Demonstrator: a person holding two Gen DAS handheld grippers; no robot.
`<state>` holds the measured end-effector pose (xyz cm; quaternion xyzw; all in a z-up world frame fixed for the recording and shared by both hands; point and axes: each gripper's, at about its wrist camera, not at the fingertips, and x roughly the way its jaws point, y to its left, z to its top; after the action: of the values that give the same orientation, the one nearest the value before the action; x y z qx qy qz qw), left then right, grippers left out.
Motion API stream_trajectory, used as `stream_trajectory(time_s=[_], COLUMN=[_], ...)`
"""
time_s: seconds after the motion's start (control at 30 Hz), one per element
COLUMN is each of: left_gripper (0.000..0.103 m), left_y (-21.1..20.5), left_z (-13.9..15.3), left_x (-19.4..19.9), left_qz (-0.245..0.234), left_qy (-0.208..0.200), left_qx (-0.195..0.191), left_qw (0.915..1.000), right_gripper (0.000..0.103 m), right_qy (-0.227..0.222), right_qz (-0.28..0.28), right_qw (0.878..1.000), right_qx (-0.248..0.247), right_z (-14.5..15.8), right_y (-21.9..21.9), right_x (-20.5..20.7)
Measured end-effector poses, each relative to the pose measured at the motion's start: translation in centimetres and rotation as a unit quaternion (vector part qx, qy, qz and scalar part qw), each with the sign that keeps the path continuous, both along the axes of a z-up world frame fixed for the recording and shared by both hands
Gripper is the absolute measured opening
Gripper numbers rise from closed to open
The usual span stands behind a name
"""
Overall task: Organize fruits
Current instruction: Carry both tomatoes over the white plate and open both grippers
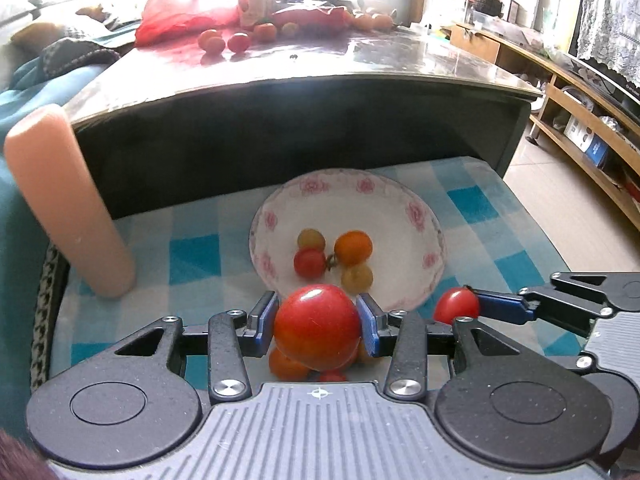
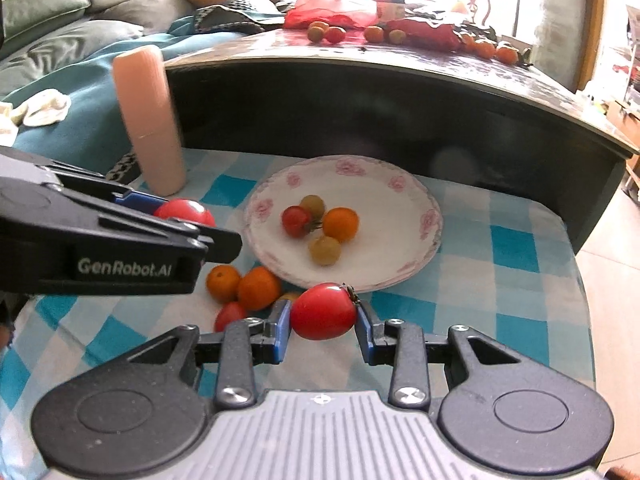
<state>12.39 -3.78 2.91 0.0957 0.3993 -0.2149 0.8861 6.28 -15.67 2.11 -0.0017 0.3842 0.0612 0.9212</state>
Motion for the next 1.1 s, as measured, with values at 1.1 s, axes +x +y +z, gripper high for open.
stream_trajectory(time_s=[1.1], left_gripper=[0.051], left_y=[-3.2], left_z=[-2.7], left_x=[7.3], left_qz=[0.005], left_qy=[0.000], left_qx=[-0.025], left_qw=[0.9997], right_gripper=[0.050], right_qy=[-0.043], right_qz=[-0.055], right_qw=[0.997], right_qx=[-0.013], right_z=[-1.7], right_y=[-4.0], right_x=[8.8])
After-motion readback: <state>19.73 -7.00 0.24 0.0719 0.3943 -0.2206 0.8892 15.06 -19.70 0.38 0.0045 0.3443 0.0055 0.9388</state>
